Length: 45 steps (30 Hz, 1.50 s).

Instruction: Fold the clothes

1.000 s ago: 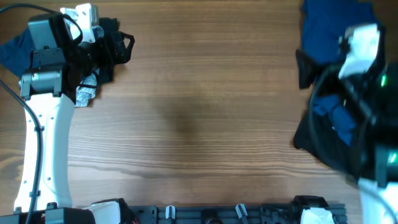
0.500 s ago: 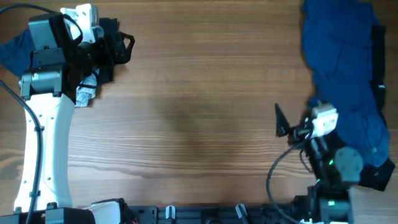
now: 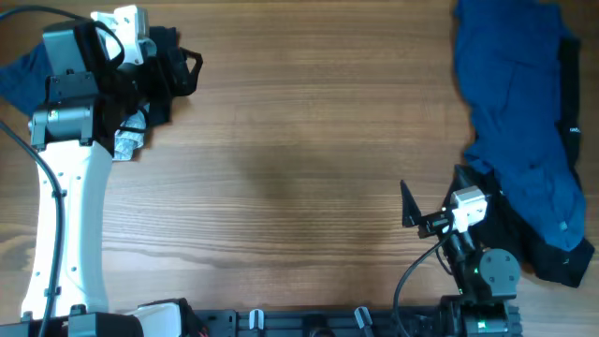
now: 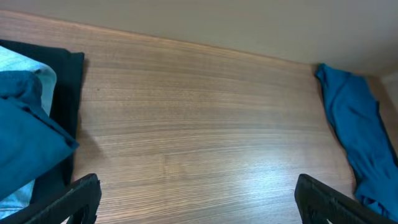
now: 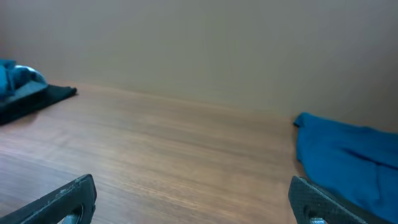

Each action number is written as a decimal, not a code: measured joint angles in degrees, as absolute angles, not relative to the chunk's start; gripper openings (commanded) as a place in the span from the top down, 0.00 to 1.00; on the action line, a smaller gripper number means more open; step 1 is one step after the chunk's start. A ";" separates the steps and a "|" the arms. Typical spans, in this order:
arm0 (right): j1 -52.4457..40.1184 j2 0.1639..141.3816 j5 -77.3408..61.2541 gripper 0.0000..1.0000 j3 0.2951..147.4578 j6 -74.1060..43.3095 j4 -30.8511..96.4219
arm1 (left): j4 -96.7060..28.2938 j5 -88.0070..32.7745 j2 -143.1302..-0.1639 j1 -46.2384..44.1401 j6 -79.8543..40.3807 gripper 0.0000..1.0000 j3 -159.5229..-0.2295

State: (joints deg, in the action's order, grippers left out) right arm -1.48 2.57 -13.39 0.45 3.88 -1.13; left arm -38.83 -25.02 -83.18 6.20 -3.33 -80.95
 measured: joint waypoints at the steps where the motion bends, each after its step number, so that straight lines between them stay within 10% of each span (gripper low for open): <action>1: -1.52 1.89 -12.80 0.00 0.43 3.90 -0.64 | -38.81 -25.02 -83.18 6.20 -3.33 0.00 -80.95; 45: -1.63 1.10 -11.27 0.00 0.43 3.70 -0.67 | -47.97 -26.17 -80.31 5.21 -3.33 0.00 -80.84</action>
